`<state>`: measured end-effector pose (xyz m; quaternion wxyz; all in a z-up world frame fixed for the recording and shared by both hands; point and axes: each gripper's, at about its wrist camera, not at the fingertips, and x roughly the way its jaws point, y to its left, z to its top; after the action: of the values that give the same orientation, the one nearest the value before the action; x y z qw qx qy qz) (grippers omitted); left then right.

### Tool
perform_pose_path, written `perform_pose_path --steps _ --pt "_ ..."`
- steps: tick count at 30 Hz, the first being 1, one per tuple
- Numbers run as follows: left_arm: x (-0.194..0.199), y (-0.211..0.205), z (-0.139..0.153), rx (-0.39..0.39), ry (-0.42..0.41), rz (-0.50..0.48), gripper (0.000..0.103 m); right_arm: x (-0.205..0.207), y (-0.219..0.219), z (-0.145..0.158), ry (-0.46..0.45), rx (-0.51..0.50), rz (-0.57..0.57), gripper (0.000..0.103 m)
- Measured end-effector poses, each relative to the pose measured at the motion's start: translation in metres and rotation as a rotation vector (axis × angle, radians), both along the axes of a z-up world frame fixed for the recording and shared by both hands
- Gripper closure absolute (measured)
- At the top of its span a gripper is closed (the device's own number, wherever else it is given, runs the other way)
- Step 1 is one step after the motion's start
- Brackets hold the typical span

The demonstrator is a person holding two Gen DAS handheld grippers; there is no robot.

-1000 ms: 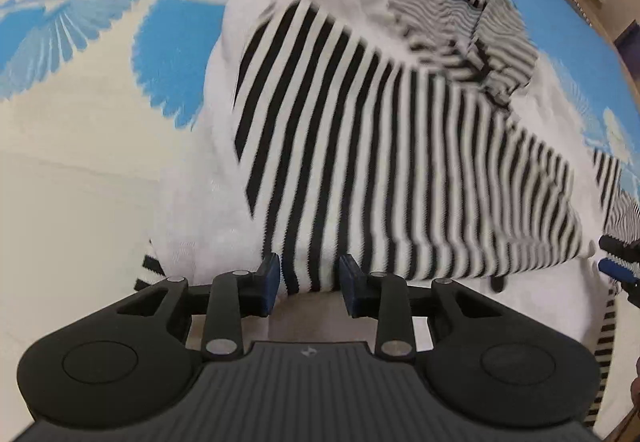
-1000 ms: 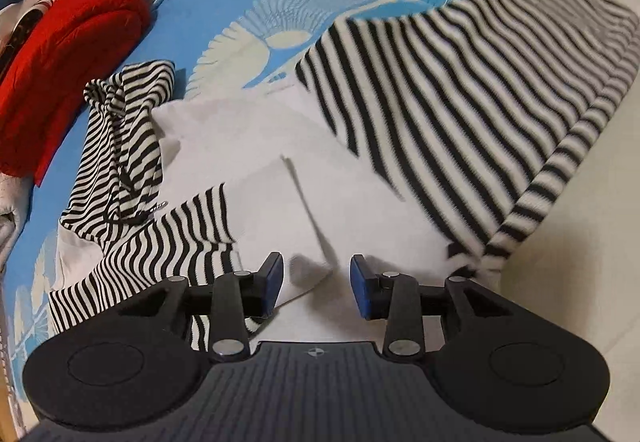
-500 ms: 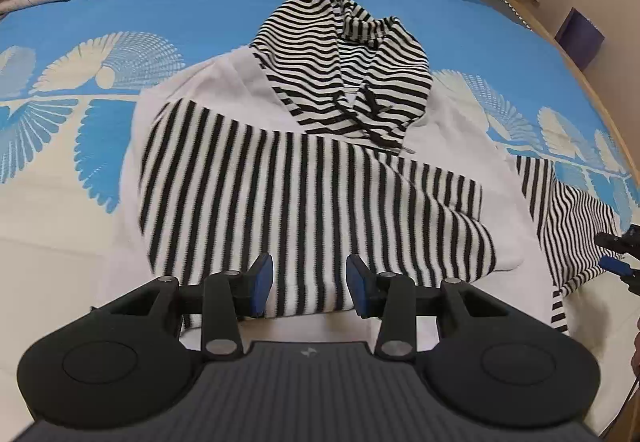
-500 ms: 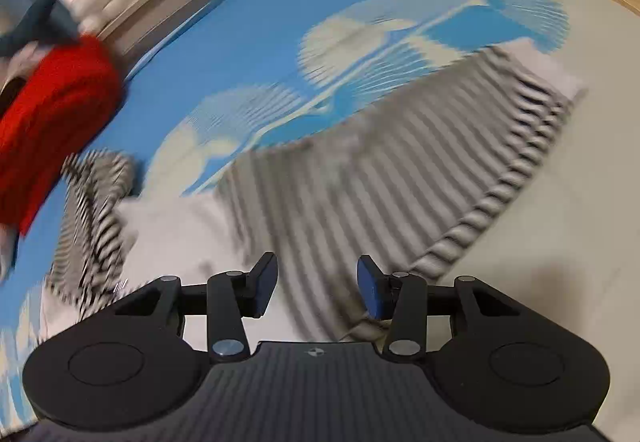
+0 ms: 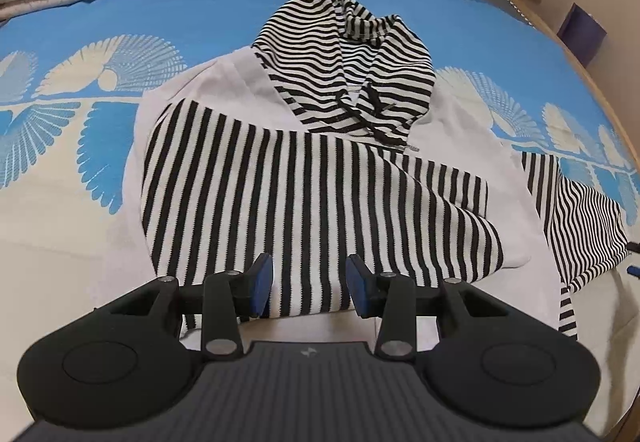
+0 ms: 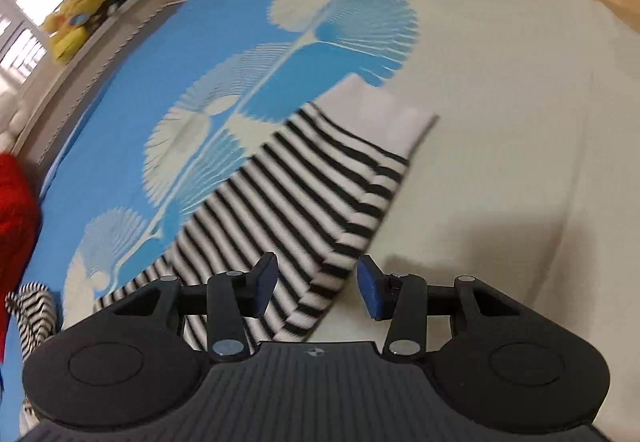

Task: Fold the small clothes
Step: 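Grasp the other striped sleeve by its white cuff with the right tool, then fold the held sleeve across the white front with the right tool and release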

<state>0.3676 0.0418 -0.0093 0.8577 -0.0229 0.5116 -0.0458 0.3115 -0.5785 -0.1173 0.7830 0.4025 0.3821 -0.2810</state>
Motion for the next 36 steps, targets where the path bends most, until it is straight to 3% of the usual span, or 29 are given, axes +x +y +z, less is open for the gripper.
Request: perform_pose_path --steps 6,18,19,20,22,23,26,33,36 --pt "0.0 0.002 0.003 -0.004 0.0 -0.001 0.058 0.005 0.0 -0.016 0.055 0.011 -0.012 0.056" --pt "0.001 0.006 0.0 0.004 0.009 0.001 0.058 0.011 -0.005 -0.029 0.044 -0.004 -0.043 0.057" --pt "0.001 0.006 0.0 0.005 0.01 0.0 0.058 0.011 -0.005 -0.03 0.039 -0.009 -0.046 0.062" --pt "0.001 0.006 0.0 0.005 0.009 0.0 0.058 0.012 -0.005 -0.03 0.032 -0.014 -0.052 0.078" --pt "0.0 0.007 0.001 0.003 0.009 -0.001 0.058 0.012 -0.006 -0.031 0.012 -0.006 -0.075 0.097" --pt "-0.001 0.008 0.001 0.004 0.009 0.0 0.058 0.01 -0.006 -0.03 0.0 -0.003 -0.112 0.101" --pt "-0.002 0.009 0.001 0.002 0.009 0.003 0.058 0.01 0.002 -0.014 -0.062 -0.031 -0.16 0.101" --pt "-0.004 0.014 0.005 -0.004 0.003 0.006 0.058 0.034 0.059 0.051 -0.204 -0.268 -0.014 0.101" --pt "-0.003 0.02 0.008 -0.007 -0.003 0.019 0.058 0.046 0.104 0.082 -0.281 -0.358 0.093 0.101"
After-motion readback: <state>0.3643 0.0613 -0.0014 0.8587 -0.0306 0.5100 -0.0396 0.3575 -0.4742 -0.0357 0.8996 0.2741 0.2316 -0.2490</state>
